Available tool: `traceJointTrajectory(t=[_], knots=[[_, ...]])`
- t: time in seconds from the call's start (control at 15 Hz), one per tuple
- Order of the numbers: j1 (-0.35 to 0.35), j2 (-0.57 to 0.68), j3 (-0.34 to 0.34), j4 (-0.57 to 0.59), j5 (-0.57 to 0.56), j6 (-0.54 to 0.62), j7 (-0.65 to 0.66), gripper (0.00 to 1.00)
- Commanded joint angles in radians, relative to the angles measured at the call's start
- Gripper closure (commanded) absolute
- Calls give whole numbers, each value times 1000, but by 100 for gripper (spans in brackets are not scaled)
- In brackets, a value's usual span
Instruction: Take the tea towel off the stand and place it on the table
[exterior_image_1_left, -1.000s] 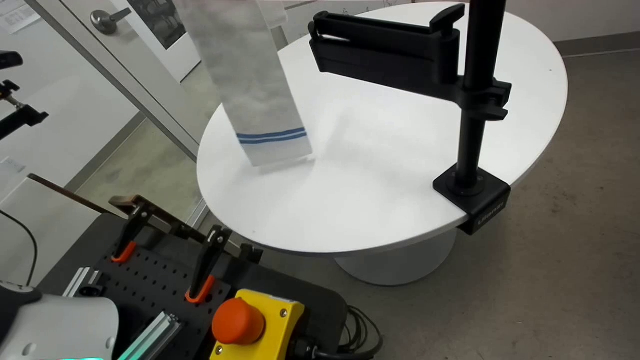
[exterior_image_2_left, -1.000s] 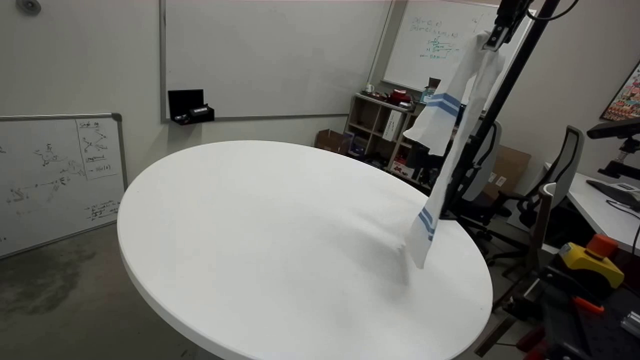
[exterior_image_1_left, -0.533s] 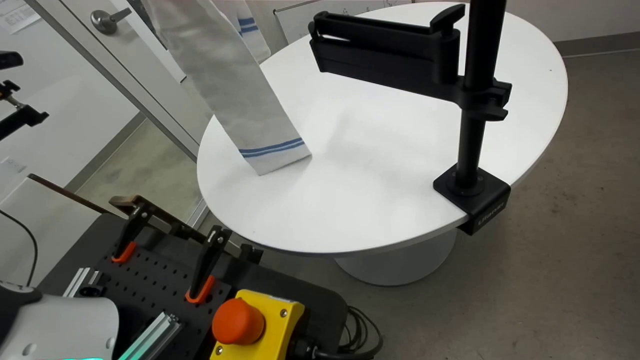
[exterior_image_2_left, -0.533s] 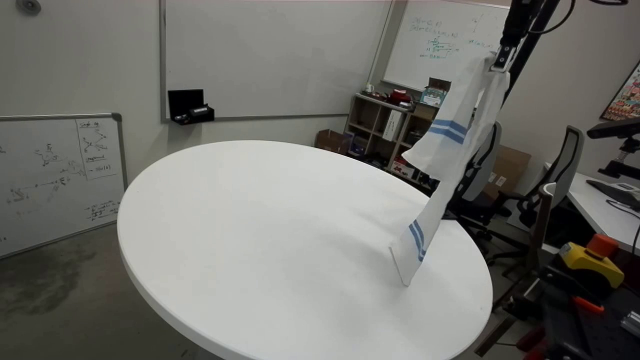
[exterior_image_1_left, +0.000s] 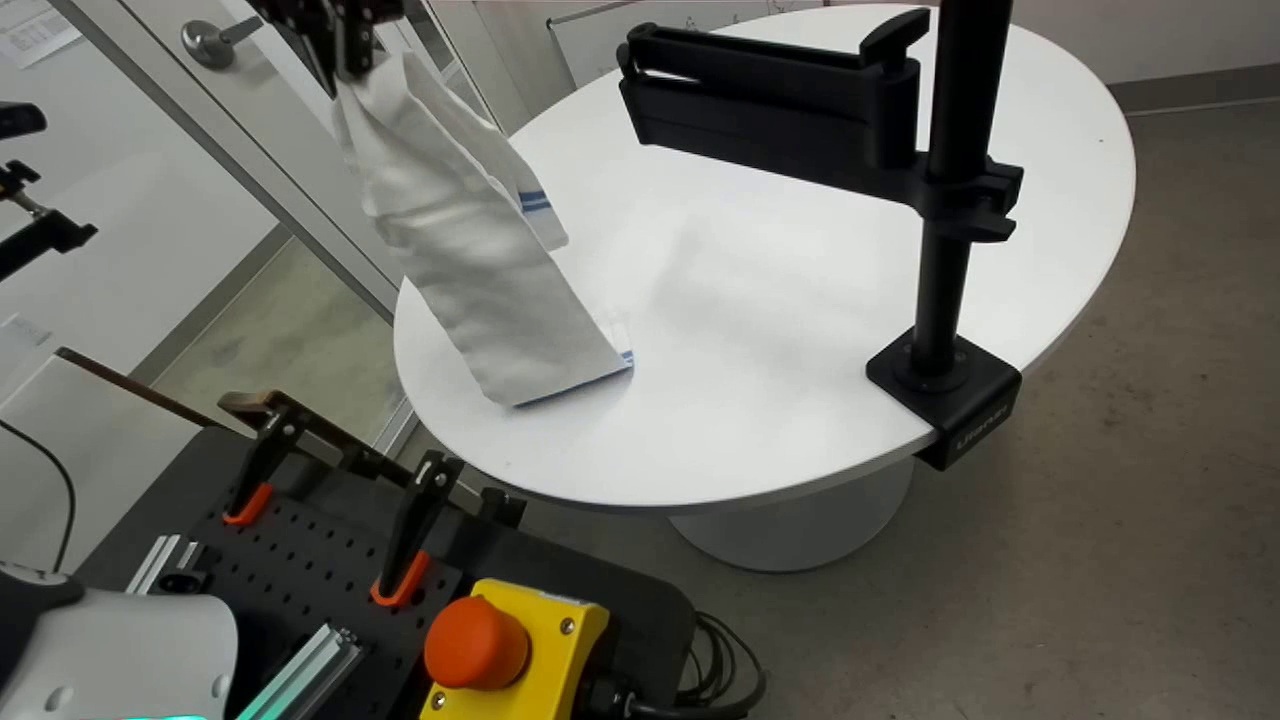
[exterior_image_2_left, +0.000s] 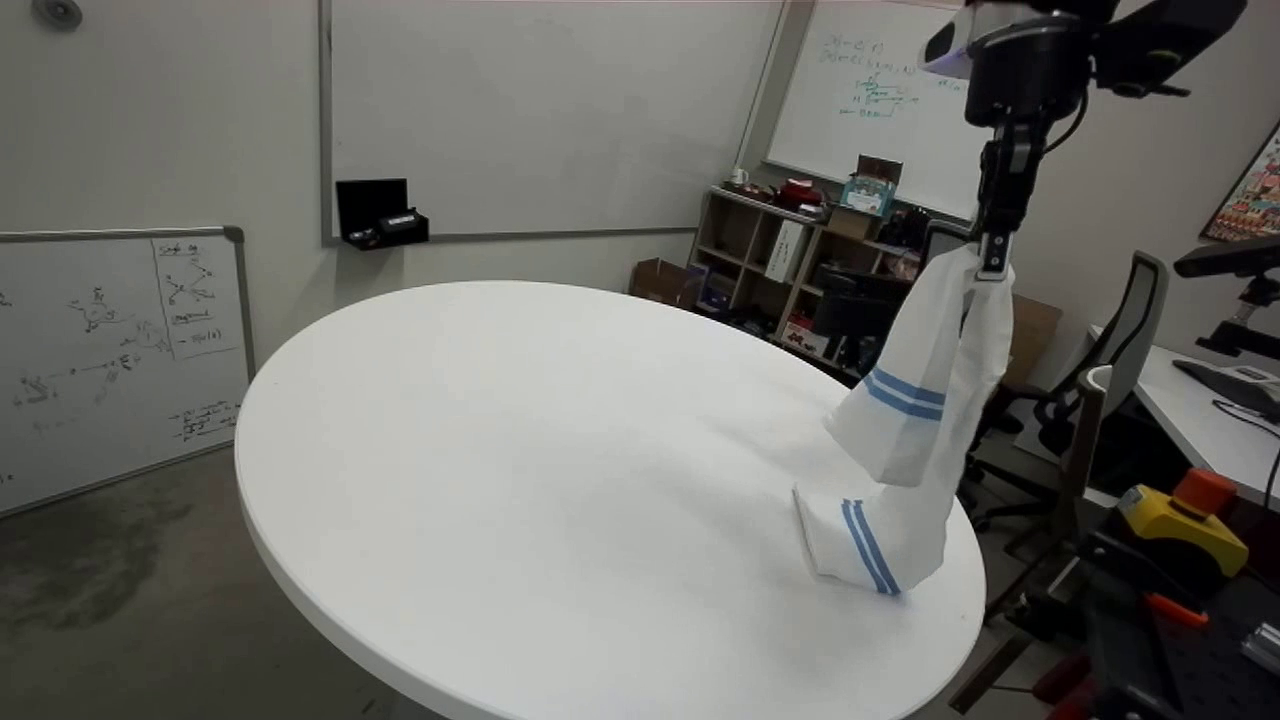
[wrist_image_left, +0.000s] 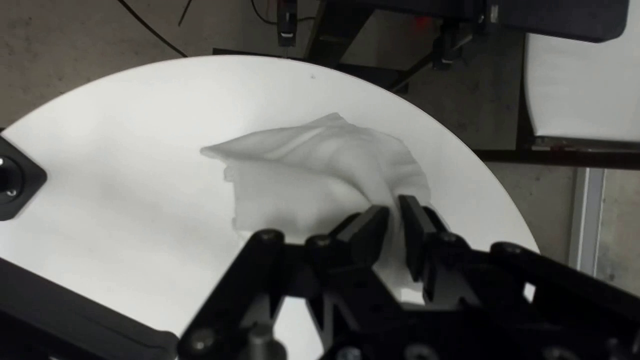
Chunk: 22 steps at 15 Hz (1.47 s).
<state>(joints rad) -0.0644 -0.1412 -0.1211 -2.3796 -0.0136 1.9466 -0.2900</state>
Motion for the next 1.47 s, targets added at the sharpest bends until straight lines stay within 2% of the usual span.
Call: traceJointTrajectory(t=[0.0, 0.27, 0.67, 0.73, 0.8, 1.2, 1.4], knots=[[-1, 70, 21, -9, -76, 58, 35, 97], [6, 116, 40, -31, -154, 104, 43, 97], [19, 137, 71, -70, -193, 203, 58, 97], [20, 140, 74, -75, -199, 220, 64, 62], [22, 144, 77, -77, -204, 234, 73, 61], [22, 160, 81, -72, -205, 273, 114, 18], [21, 156, 80, -66, -193, 264, 122, 1]])
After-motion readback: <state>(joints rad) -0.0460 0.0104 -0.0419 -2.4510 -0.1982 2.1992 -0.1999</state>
